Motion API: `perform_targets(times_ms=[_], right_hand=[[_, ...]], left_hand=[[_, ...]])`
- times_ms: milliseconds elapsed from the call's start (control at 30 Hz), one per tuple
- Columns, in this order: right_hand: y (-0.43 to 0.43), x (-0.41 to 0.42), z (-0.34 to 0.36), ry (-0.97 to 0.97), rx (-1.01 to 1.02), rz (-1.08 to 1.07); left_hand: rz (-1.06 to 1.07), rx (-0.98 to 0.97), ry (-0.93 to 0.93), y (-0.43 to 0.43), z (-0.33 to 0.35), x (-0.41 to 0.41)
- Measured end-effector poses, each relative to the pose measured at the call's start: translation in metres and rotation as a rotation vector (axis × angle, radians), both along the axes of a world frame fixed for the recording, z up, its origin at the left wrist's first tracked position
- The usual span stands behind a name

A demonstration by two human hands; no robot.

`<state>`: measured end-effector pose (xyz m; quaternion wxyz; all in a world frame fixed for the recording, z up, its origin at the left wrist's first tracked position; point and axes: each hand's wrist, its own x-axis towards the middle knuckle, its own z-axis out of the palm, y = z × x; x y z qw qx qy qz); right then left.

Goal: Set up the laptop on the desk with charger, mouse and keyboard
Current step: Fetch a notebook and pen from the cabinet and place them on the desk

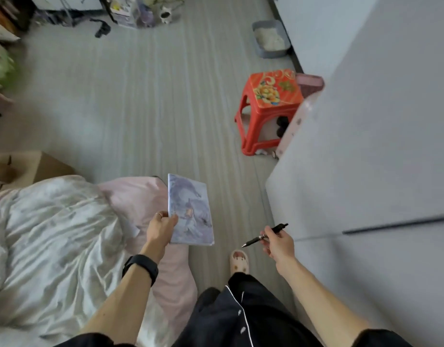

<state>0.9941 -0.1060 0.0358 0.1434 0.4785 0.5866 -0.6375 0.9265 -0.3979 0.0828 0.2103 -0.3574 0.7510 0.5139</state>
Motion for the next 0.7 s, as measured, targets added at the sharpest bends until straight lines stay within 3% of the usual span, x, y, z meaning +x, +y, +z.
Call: perform_targets(times_ms=[400,700], right_hand=[[-0.106,-0.395,0.041,0.201,0.050,0.427],[-0.219,-0.694,0.129,0.417,0.082,0.504]], left_hand=[[0.446,0.180,0.107,-0.111,0.008,-0.243],[0.533,0.238,0.240,-0.218,0.057,-0.504]])
